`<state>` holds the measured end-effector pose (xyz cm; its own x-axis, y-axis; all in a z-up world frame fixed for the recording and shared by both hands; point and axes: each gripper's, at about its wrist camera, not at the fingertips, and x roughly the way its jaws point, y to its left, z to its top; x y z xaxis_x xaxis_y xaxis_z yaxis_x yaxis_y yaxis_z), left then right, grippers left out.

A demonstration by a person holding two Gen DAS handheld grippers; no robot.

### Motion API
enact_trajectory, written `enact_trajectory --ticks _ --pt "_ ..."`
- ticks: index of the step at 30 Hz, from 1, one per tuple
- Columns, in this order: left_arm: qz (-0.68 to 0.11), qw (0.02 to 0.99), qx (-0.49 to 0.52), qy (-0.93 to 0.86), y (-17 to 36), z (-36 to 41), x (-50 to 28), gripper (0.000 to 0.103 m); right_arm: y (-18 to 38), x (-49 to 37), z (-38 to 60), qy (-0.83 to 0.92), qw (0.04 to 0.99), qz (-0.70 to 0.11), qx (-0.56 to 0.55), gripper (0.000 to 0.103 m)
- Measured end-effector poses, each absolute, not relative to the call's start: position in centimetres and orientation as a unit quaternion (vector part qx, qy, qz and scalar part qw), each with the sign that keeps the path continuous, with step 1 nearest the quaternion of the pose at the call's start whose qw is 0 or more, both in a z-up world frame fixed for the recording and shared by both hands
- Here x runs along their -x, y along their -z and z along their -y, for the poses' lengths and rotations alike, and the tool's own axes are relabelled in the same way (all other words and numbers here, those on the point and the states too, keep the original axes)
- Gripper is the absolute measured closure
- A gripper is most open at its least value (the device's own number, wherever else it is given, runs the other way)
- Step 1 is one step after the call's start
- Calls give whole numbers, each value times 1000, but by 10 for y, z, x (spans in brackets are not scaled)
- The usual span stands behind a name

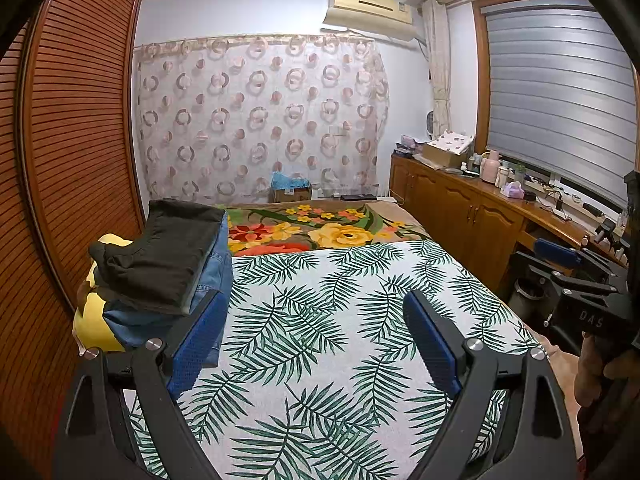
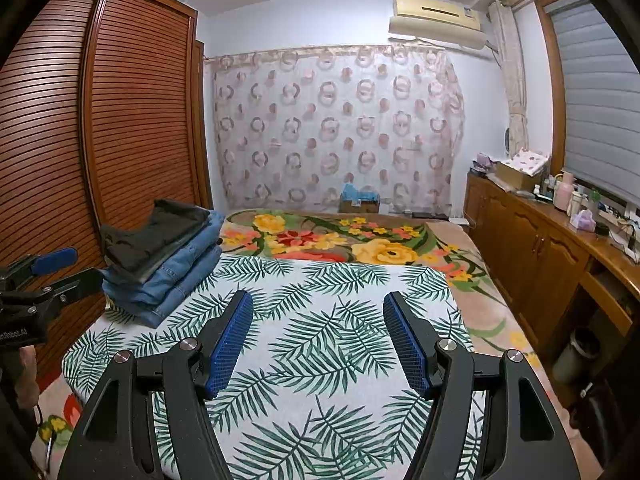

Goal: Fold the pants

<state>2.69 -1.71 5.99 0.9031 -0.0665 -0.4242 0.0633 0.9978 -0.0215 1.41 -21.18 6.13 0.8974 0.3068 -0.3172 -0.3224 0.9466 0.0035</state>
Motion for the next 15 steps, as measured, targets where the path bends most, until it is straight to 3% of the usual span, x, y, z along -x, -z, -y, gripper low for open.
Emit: enact_trajectory --ticks 15 --pt "-215 976 5 34 -59 15 -25 13 -60 -14 213 -160 974 -157 26 34"
